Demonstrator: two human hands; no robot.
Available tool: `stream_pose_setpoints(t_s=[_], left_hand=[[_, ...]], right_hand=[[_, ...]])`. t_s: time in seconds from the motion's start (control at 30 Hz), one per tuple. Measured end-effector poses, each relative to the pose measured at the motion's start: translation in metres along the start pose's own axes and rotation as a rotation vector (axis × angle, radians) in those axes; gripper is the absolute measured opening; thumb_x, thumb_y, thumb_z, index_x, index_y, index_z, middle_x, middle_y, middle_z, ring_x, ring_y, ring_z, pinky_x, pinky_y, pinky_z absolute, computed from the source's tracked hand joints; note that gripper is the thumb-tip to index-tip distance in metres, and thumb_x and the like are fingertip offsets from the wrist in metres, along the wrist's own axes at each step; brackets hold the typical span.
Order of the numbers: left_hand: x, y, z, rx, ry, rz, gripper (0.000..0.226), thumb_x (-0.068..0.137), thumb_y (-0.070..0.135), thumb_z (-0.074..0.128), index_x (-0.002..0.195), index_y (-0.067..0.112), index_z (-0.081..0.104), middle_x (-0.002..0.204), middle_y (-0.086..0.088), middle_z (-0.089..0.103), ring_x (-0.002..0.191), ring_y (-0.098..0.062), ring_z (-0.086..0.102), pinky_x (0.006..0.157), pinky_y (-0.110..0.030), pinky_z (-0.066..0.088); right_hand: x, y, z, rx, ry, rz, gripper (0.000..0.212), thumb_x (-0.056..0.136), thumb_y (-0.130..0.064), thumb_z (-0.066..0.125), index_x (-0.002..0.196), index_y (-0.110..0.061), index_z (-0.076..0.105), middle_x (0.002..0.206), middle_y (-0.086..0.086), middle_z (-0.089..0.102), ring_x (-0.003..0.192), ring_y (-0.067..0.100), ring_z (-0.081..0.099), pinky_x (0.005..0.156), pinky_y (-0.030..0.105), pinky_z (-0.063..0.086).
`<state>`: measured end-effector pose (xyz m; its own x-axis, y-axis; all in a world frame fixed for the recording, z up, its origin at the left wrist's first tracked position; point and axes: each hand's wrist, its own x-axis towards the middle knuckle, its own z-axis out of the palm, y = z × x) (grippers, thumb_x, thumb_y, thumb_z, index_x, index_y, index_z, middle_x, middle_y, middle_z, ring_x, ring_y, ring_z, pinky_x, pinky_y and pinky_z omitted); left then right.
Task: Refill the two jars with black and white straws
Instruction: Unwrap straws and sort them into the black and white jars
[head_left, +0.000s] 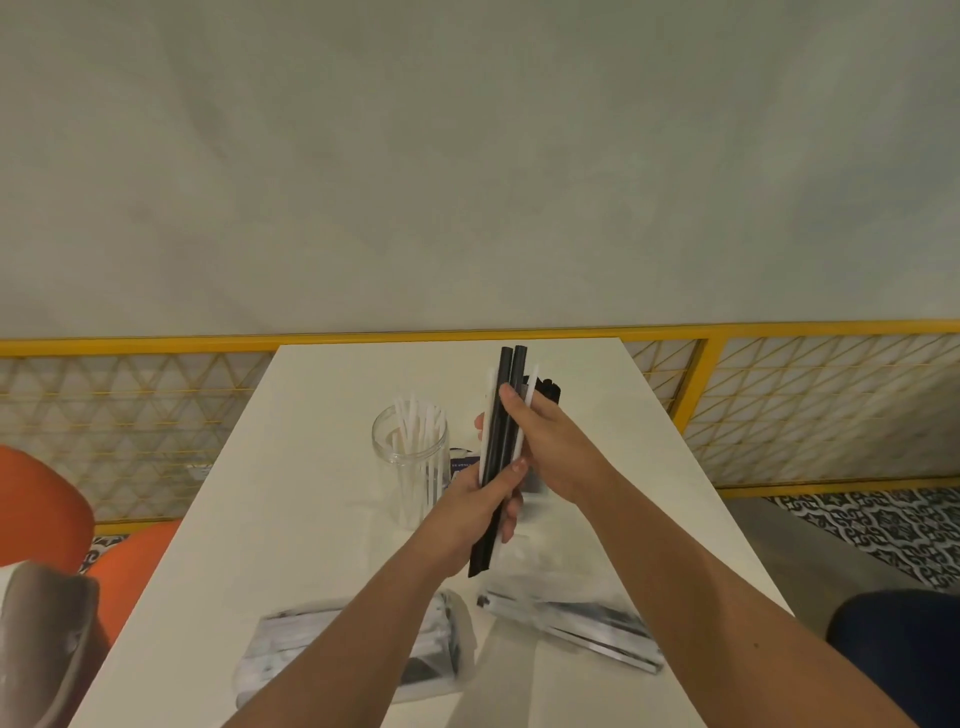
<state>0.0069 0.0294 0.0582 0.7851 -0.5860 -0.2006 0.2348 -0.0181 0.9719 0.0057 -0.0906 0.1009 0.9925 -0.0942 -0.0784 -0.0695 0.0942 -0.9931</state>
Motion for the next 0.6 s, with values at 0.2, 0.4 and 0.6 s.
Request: stream_pose_setpoints(t_s=[0.2,0.4,0.6], left_hand=[[-0.003,0.004,-0.006,-0.098,-0.053,-0.071,0.027,0.094,0.035,0.05,0.083,0.011,0.051,0.056,-0.001,0.051,0.042,-0.013,0.042,0.043,-0.02,0.038],[-0.006,0.008,-0.007,-0.192,-0.03,-0.124,0.025,0.096,0.032,0.049,0.081,0.011,0.052,0.055,-0.003,0.049,0.04,-0.012,0.038,0.04,-0.02,0.034],[-0.008,0.011,-0.01,-0.287,-0.063,-0.155,0.027,0.096,0.027,0.046,0.077,0.01,0.054,0.049,-0.001,0.046,0.036,-0.01,0.037,0.037,-0.018,0.032]], right_hand=[[-0.001,0.0,0.001,0.109,0.035,0.079,0.023,0.098,-0.034,0.042,0.096,-0.025,0.062,0.095,0.002,0.069,0.09,0.014,0.067,0.085,0.029,0.053],[0.001,-0.004,0.007,0.219,0.068,0.13,0.023,0.1,-0.027,0.038,0.085,-0.026,0.055,0.081,0.002,0.059,0.075,0.012,0.059,0.065,0.024,0.047],[0.007,-0.002,0.012,0.269,0.015,0.223,0.032,0.1,-0.031,0.038,0.122,-0.012,0.052,0.096,0.007,0.065,0.085,0.019,0.064,0.073,0.032,0.054]])
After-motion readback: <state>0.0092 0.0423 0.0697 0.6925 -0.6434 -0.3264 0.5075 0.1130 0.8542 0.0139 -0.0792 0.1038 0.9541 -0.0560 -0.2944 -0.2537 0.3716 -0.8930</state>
